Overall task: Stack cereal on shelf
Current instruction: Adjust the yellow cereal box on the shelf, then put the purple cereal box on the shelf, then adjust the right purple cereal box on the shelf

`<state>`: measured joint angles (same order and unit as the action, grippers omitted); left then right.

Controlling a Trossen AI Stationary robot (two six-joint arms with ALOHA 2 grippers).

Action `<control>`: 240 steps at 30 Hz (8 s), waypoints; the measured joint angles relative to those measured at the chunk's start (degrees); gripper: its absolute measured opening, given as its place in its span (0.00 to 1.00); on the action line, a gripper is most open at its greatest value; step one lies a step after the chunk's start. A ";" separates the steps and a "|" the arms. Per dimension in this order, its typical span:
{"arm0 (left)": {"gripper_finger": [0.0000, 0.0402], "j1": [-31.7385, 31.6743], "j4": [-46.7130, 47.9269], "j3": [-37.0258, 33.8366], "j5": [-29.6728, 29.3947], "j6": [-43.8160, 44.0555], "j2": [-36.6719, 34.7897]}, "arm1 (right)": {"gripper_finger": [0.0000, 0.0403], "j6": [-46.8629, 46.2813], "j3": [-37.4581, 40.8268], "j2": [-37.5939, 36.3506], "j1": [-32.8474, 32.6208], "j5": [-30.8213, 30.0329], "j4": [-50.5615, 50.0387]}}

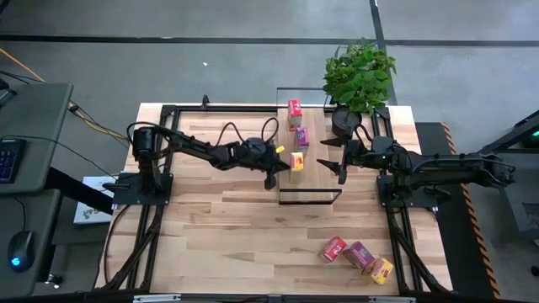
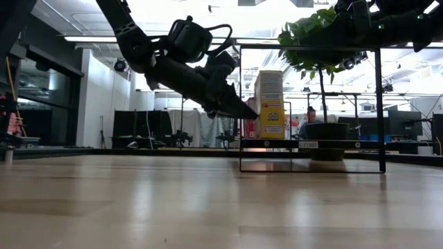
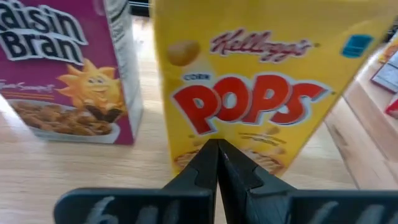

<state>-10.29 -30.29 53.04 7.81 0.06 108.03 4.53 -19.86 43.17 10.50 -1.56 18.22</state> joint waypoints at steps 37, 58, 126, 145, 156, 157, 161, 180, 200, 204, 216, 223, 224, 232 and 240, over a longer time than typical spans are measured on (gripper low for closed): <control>0.00 -0.52 3.59 1.48 -0.90 -0.21 0.48 | 0.74 -0.02 0.00 0.01 0.00 -2.08 1.18; 0.00 -7.01 -19.91 -20.70 -0.87 6.08 -27.32 | 0.74 -36.55 -29.63 2.90 -11.84 2.29 -65.15; 0.00 5.80 -19.75 -20.09 -13.42 14.79 -27.26 | 0.20 -75.34 -53.83 33.45 -62.56 -0.11 -78.12; 0.00 4.64 -18.71 -20.09 -13.98 12.97 -27.26 | 0.22 -44.36 -69.39 30.60 -22.58 -31.87 -100.14; 0.00 4.64 -17.09 -20.09 -12.57 5.79 -27.21 | 0.22 -30.44 -54.41 30.85 13.49 -3.87 -82.94; 0.00 4.64 -17.09 -20.09 -12.55 5.79 -27.20 | 0.22 -30.15 -53.21 30.85 14.94 -2.72 -80.79; 0.00 4.64 -16.67 -20.09 -12.54 5.83 -27.19 | 0.22 -31.35 -48.58 30.83 18.45 -1.86 -75.98; 0.00 4.64 -16.57 -20.09 -12.50 7.25 -27.21 | 0.22 -40.56 -41.00 30.96 18.99 0.74 -65.40; 0.00 4.64 -16.50 -20.09 -12.50 7.27 -27.26 | 0.57 -43.43 -40.98 31.09 17.09 -2.45 -62.01; 0.00 4.64 -16.50 -20.09 -12.50 7.27 -27.26 | 0.57 -43.20 -41.03 31.09 17.09 -2.40 -60.78; 0.00 4.67 -16.50 -20.09 -12.50 7.27 -27.26 | 0.57 -37.79 -41.13 26.91 17.09 -2.84 -61.77; 0.00 4.67 -16.50 -20.09 -12.50 7.27 -27.26 | 0.56 -32.22 -41.20 21.44 17.08 -6.72 -64.76; 0.00 4.67 -16.49 -20.09 -12.50 7.28 -27.26 | 0.55 -31.52 -41.20 20.89 17.07 -7.80 -66.11; 0.00 4.67 -16.50 -20.09 -12.50 7.32 -27.26 | 0.15 -29.20 -39.44 19.89 17.09 -17.48 -74.03; 0.00 4.67 -16.48 -20.09 -12.51 7.32 -27.26 | 0.03 -28.42 -24.02 19.22 17.05 -14.38 -59.24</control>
<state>-5.63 -46.76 32.95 -4.69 7.38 80.77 -23.90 -43.88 62.38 27.55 -15.94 -41.02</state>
